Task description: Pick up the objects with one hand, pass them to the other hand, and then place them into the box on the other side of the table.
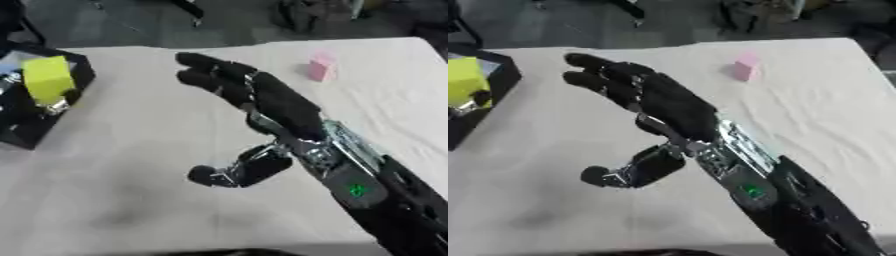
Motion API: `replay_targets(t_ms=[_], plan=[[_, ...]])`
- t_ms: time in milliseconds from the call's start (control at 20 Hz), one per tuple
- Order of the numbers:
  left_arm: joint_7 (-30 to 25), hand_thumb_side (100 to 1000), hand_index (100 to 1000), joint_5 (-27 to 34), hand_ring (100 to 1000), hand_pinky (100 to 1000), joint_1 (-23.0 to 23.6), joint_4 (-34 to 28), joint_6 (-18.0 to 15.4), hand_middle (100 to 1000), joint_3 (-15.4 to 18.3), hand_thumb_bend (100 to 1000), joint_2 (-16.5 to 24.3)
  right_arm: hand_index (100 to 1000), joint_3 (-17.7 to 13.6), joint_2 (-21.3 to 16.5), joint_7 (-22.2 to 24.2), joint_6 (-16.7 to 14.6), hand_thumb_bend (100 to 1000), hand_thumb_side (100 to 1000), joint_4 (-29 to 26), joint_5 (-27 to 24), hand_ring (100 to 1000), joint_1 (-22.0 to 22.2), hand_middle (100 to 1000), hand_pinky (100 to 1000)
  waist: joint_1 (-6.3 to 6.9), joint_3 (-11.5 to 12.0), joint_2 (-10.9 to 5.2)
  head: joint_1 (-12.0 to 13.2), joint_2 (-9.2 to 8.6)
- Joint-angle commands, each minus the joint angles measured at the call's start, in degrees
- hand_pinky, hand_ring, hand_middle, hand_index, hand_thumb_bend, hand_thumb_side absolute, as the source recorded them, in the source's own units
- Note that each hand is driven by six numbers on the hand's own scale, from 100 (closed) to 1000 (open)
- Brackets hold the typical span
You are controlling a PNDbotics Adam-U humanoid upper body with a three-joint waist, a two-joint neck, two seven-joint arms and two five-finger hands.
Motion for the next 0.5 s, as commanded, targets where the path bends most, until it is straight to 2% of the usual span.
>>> replay_targets(t_ms=[50, 100, 150, 200, 250, 300, 350, 450, 500], plan=[[11.7, 305, 764, -18.5, 677, 658, -4.2, 10.9, 3.7, 647, 5.4, 475, 1.6, 970, -0.2, -0.1, -0.4, -0.2, 460, 473, -0.2, 0.1, 849, -0.5, 960, 824, 0.05, -0.2, -0.98, 2.7, -0.14], [13.3, 334, 798, -22.3, 715, 681, -5.6, 15.3, 5.0, 695, 6.5, 486, 1.1, 970, -0.1, 0.0, -0.3, -0.3, 458, 473, -0.2, -0.1, 848, -0.4, 958, 824, -0.02, -0.4, -0.99, 3.7, -0.14], [13.8, 399, 836, -25.2, 754, 710, -6.8, 19.3, 5.9, 748, 7.3, 538, 0.7, 970, -0.1, 0.0, -0.2, -0.4, 455, 474, -0.3, -0.2, 848, -0.4, 958, 823, -0.09, -0.6, -0.98, 4.5, -0.14], [13.3, 542, 912, -27.6, 835, 772, -7.9, 23.0, 6.7, 851, 7.9, 711, 0.3, 969, 0.0, 0.2, -0.1, -0.5, 448, 476, -0.3, -0.4, 846, -0.4, 956, 823, -0.18, -0.9, -0.95, 5.3, -0.14], [12.5, 595, 937, -29.7, 870, 793, -8.8, 26.0, 7.0, 892, 8.3, 761, 0.0, 968, 0.0, 0.3, 0.0, -0.5, 444, 476, -0.4, -0.6, 846, -0.4, 954, 823, -0.27, -1.1, -0.92, 5.9, -0.14], [12.0, 608, 944, -31.2, 881, 798, -9.6, 27.8, 6.9, 904, 8.8, 773, -0.2, 968, 0.0, 0.3, 0.2, -0.6, 443, 476, -0.4, -0.8, 845, -0.3, 954, 823, -0.34, -1.3, -0.9, 6.3, -0.14], [12.0, 657, 966, -32.2, 915, 820, -10.0, 28.7, 6.5, 934, 9.3, 818, -0.4, 968, 0.0, 0.4, 0.3, -0.6, 442, 477, -0.5, -0.9, 845, -0.3, 953, 823, -0.4, -1.4, -0.88, 6.6, -0.14], [12.9, 751, 1000, -33.2, 969, 865, -10.6, 28.3, 4.7, 996, 9.5, 905, -0.7, 966, 0.0, 0.4, 0.4, -0.6, 440, 479, -0.5, -1.1, 843, -0.3, 949, 822, -0.51, -1.6, -0.84, 6.7, -0.14], [13.2, 765, 1000, -33.4, 973, 870, -10.7, 27.8, 3.8, 1000, 9.5, 926, -0.8, 966, 0.0, 0.5, 0.5, -0.6, 439, 480, -0.5, -1.2, 842, -0.3, 948, 822, -0.52, -1.6, -0.83, 6.7, -0.14]])
